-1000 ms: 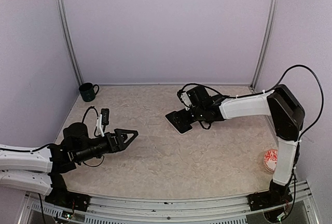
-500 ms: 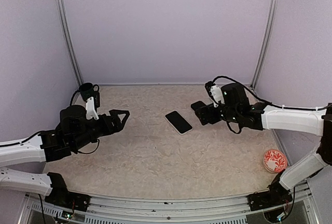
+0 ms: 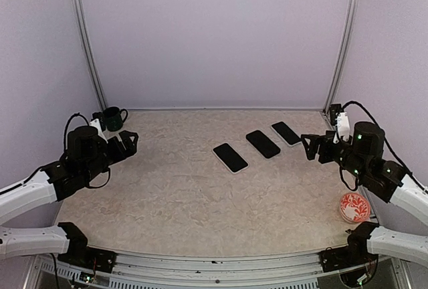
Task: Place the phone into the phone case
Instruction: Reset both arms
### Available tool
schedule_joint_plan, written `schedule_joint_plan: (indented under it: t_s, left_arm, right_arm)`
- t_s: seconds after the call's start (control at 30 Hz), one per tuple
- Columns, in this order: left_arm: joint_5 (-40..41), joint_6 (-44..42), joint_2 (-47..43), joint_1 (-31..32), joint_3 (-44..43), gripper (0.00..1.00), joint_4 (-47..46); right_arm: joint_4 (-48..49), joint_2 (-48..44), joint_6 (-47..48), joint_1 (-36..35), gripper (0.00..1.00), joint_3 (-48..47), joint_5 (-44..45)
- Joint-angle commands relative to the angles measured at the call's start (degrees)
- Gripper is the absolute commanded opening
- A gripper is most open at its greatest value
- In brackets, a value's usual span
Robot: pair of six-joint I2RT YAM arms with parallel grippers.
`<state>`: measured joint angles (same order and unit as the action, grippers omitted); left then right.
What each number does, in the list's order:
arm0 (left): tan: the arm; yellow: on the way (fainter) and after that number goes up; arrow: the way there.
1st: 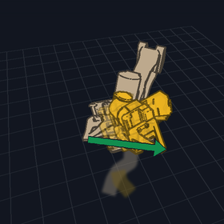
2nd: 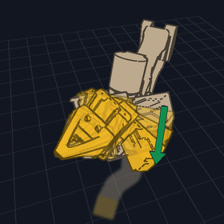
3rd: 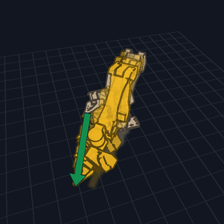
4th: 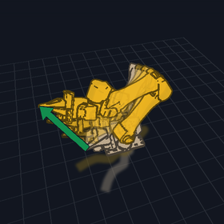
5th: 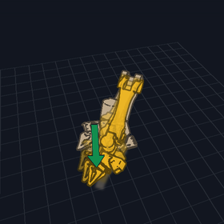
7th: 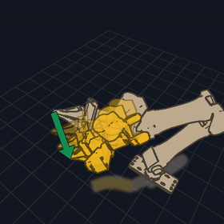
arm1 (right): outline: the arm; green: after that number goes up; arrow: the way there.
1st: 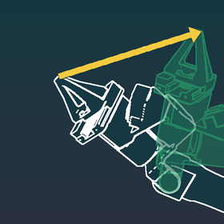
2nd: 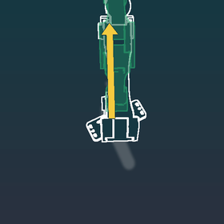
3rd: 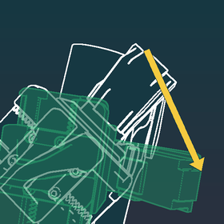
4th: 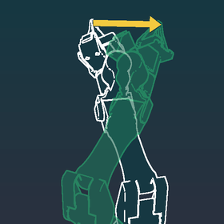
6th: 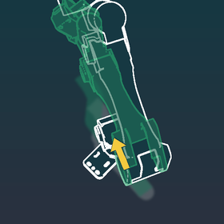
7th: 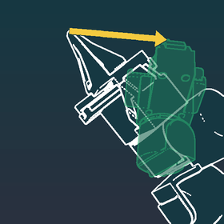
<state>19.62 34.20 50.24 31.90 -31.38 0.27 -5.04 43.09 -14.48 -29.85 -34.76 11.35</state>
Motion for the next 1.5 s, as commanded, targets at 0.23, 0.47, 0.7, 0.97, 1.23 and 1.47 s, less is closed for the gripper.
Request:
schedule_joint_plan:
  t_s: [0.23,0.47,0.7,0.97,1.23,1.47]
  left_arm:
    - [4.15,-1.68,-5.10,-2.72,1.32,0.99,1.10]
    - [5.51,-5.59,-9.57,-2.72,0.21,0.99,3.16]
    - [7.09,-7.93,-11.01,-2.72,-2.49,0.99,8.05]
    - [9.34,-10.13,-15.37,-2.72,-2.37,0.99,11.18]
    - [9.46,-9.26,-16.75,-2.72,-1.35,0.99,11.83]
    - [9.57,-8.98,-16.60,-2.72,-1.14,0.99,11.61]
  right_arm:
    - [-6.35,-15.55,0.51,0.93,0.99,5.25,4.22]
    - [-7.54,-16.98,0.77,0.89,0.99,4.86,6.90]
    - [-8.18,-17.47,0.87,0.92,0.99,4.63,6.63]
    - [-8.13,-17.83,0.74,0.91,0.99,4.72,8.30]
    - [-8.23,-21.50,-0.49,0.95,0.99,5.88,9.96]
    - [-8.34,-24.44,-1.04,0.89,0.99,6.17,10.88]
